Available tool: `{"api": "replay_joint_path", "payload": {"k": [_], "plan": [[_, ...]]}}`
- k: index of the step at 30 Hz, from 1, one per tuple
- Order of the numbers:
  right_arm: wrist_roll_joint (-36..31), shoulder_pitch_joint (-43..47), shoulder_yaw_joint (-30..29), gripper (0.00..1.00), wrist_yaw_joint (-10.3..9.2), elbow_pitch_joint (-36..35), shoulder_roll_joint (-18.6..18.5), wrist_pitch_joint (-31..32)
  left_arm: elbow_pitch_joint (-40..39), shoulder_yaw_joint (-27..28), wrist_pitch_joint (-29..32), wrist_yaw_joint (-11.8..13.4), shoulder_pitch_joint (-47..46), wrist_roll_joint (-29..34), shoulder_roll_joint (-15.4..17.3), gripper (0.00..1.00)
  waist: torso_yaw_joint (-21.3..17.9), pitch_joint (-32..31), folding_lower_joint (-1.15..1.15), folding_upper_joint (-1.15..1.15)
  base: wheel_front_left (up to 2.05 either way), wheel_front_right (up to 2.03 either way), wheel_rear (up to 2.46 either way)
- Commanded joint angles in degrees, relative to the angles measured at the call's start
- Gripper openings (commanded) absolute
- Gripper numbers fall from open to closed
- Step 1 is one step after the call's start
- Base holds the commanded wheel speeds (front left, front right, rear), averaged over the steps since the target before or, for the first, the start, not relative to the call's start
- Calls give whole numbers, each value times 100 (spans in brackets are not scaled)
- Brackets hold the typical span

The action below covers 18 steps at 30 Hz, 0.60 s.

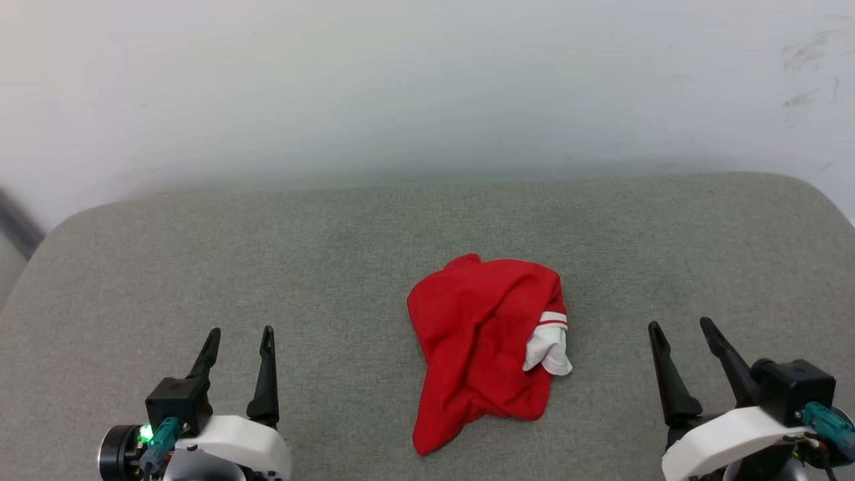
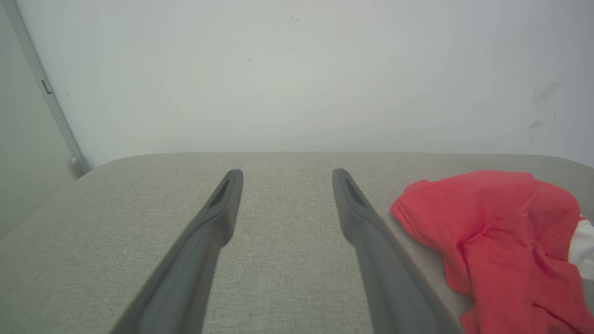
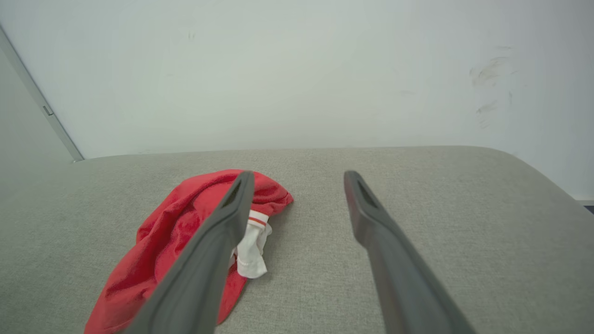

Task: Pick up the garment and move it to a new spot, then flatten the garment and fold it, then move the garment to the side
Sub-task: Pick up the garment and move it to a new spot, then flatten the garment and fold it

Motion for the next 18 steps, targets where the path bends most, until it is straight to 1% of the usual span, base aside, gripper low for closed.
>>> {"api": "replay_joint_path", "payload": {"k": [1, 6, 14, 18], "plan": [[-3, 78, -13, 100, -2, -24, 12, 6, -25, 9, -40, -15, 64, -1, 33, 100, -4, -5, 0, 0, 0, 0, 0], [-13, 114, -10, 100, -2, -52, 11, 55, -12, -44, -36, -72, 19, -37, 29, 100, -40, -5, 0, 0, 0, 0, 0], [19, 51, -3, 100, -2, -27, 11, 76, 45, -90, -35, -73, -52, -85, 19, 100, -93, -15, 0, 0, 0, 0, 0], [174, 9, -107, 100, -2, 112, 12, 274, 41, -111, -35, -65, -101, -88, 17, 100, -65, 15, 0, 0, 0, 0, 0]]}}
